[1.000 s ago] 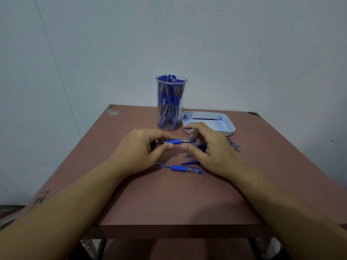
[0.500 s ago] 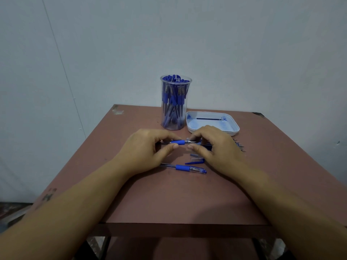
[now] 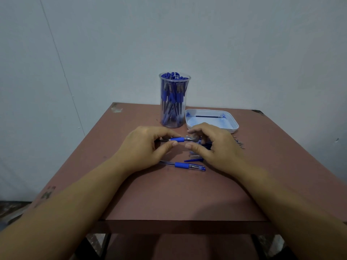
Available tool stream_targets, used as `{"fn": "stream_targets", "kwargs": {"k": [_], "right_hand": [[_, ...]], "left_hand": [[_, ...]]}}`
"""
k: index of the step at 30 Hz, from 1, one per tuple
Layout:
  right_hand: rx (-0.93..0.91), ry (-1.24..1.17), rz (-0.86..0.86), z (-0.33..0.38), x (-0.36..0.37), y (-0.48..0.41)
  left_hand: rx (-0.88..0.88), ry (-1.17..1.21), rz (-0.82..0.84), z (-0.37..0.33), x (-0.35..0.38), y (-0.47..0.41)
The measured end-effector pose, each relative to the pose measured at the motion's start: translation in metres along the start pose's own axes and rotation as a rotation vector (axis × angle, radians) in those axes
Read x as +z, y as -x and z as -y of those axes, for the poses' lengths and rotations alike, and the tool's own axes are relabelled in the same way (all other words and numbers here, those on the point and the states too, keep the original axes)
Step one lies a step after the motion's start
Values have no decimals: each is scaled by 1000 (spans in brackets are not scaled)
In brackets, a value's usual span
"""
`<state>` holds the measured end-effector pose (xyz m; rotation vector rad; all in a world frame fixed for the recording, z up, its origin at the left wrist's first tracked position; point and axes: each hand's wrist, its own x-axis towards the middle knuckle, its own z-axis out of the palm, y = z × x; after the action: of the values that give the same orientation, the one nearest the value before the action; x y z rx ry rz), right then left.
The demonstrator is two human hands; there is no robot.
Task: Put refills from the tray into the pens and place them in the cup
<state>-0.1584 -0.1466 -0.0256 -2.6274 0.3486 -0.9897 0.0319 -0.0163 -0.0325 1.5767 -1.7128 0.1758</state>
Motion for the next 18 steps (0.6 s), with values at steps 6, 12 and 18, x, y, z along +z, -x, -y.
{"fn": "stream_targets", "kwargs": {"k": [6, 12, 18], "right_hand": [[-37, 21, 17, 0, 0, -1], [-15, -11, -1, 2, -3, 2], [42, -27, 52, 2, -2, -1]], "left_hand": [[3, -1, 13, -1, 0, 1], [6, 11, 7, -1, 1, 1], [10, -24, 33, -1, 2, -1]]}}
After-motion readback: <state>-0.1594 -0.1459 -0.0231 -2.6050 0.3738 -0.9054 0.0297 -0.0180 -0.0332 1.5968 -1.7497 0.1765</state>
